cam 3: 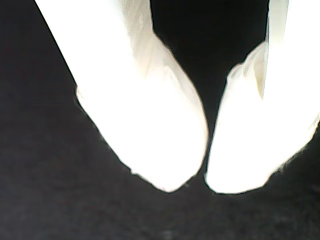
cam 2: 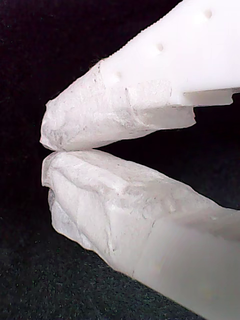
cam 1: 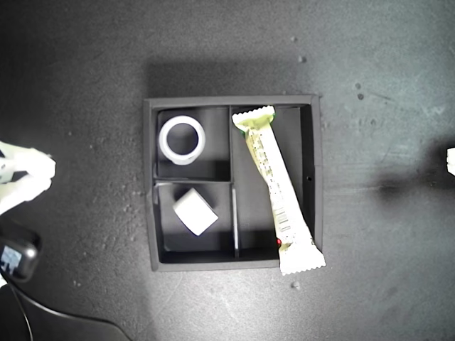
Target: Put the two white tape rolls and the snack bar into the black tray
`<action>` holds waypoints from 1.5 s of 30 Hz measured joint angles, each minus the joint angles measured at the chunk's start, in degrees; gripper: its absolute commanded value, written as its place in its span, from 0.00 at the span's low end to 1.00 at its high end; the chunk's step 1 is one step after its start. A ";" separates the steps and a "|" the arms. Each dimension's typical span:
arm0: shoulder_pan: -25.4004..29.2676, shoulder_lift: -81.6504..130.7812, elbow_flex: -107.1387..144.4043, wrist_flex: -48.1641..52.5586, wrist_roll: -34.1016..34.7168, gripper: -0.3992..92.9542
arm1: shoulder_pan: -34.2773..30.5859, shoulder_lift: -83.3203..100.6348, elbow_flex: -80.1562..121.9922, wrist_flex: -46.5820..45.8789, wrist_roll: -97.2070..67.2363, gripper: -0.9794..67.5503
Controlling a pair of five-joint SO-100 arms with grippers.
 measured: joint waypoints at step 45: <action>3.16 18.11 30.67 -3.87 -9.05 0.01 | 2.55 0.00 0.00 0.00 0.00 0.02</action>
